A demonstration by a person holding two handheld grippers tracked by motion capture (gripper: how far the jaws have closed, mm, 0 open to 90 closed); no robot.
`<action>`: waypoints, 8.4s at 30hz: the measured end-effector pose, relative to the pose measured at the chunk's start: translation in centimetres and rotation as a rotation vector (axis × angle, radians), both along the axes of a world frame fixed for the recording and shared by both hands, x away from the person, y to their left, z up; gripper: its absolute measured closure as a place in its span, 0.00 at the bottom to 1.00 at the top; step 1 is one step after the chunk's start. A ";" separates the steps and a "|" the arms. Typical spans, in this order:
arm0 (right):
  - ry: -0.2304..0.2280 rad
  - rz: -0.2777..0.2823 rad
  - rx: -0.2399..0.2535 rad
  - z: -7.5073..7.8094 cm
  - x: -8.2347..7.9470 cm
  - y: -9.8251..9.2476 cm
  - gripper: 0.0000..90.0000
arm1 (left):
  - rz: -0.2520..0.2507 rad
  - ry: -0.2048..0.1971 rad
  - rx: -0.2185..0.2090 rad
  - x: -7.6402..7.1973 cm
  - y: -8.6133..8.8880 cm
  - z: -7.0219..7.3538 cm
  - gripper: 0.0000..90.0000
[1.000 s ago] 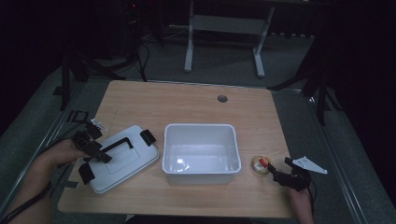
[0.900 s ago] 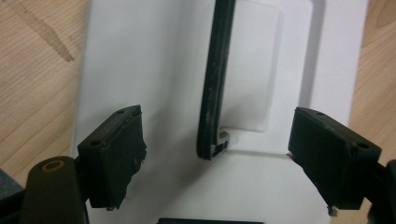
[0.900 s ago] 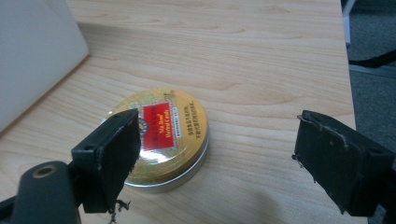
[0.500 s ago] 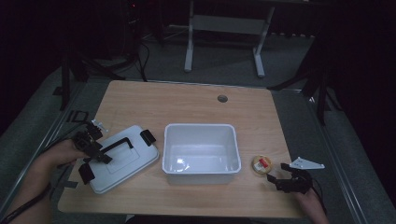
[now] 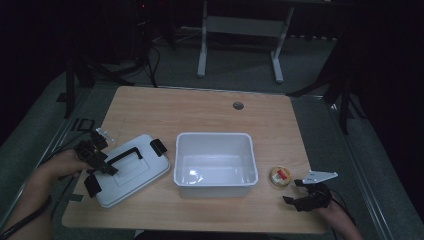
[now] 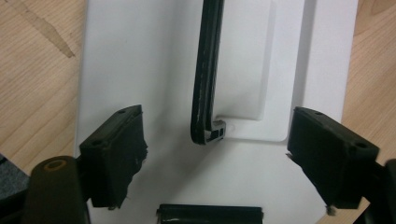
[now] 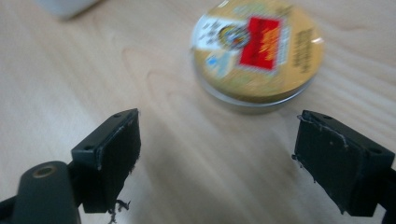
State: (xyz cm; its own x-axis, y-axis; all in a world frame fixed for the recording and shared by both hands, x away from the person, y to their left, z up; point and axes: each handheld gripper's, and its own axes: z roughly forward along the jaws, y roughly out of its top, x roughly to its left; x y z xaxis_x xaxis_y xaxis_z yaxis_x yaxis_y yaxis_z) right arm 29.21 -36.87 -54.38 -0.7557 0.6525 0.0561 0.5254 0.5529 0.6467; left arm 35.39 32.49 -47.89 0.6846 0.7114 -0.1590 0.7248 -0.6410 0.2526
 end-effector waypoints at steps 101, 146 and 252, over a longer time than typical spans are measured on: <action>0.169 0.554 -0.747 9.2 7.2 10.9 0.23 | -0.114 0.063 0.073 0.0 -2.6 1.9 0.20; 0.108 0.637 -0.719 18.4 5.7 22.2 0.23 | -0.108 0.074 0.092 -0.4 -1.9 1.8 0.20; 0.059 0.703 -0.616 14.9 7.6 23.9 0.15 | -0.109 0.091 0.110 -0.4 -1.9 1.3 0.20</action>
